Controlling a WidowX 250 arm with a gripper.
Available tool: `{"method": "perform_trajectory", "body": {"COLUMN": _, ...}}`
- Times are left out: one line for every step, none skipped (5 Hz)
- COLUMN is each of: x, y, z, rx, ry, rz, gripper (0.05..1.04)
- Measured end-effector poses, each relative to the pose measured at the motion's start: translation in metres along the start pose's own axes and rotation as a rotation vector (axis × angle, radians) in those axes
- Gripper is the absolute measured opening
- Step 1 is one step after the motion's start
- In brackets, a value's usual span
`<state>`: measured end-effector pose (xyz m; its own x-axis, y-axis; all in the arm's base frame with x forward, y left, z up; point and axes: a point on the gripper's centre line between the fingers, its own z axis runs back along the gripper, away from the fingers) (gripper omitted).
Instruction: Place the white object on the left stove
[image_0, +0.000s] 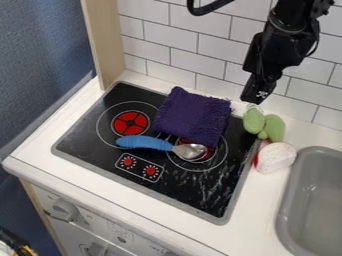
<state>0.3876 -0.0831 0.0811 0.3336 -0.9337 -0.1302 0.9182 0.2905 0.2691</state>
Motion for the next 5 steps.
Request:
{"method": "perform_trajectory", "body": {"x": 0.001, "y": -0.007, "z": -0.013, "rx": -0.028, "ry": 0.012, "rz": 0.003, "gripper": 1.0}}
{"method": "perform_trajectory", "body": {"x": 0.001, "y": -0.028, "z": -0.02, "rx": -0.042, "ry": -0.056, "rz": 0.109, "gripper": 1.0}}
{"method": "perform_trajectory", "body": {"x": 0.009, "y": -0.04, "z": -0.008, "rx": -0.014, "ry": -0.09, "rz": 0.178, "gripper": 1.0}}
{"method": "perform_trajectory", "body": {"x": 0.022, "y": -0.056, "z": -0.006, "rx": -0.025, "ry": -0.085, "rz": 0.263, "gripper": 1.0}}
{"method": "perform_trajectory", "body": {"x": 0.028, "y": -0.058, "z": -0.001, "rx": -0.044, "ry": -0.091, "rz": 0.333, "gripper": 1.0}}
